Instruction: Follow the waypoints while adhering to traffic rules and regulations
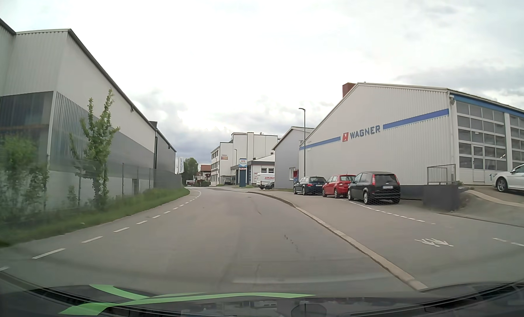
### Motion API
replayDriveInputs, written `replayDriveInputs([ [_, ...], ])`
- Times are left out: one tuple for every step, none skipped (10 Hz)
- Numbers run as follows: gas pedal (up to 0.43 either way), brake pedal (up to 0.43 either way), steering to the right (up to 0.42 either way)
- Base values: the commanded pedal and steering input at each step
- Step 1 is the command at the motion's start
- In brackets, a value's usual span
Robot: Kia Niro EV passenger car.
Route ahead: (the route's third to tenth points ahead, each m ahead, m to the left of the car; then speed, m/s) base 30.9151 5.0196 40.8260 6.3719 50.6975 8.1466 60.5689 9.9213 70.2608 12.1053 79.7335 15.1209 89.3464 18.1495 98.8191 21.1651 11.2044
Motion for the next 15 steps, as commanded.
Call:
replayDriveInputs([
  [0.138,0.0,-0.032],
  [0.138,0.0,-0.032],
  [0.138,0.0,-0.033],
  [0.138,0.0,-0.033],
  [0.138,0.0,-0.033],
  [0.138,0.0,-0.033],
  [0.138,0.0,-0.033],
  [0.138,0.0,-0.033],
  [0.138,0.0,-0.033],
  [0.138,0.0,-0.033],
  [0.138,0.0,-0.032],
  [0.13,0.0,-0.032],
  [0.13,0.0,-0.031],
  [0.118,0.0,-0.031],
  [0.11,0.0,-0.031],
])
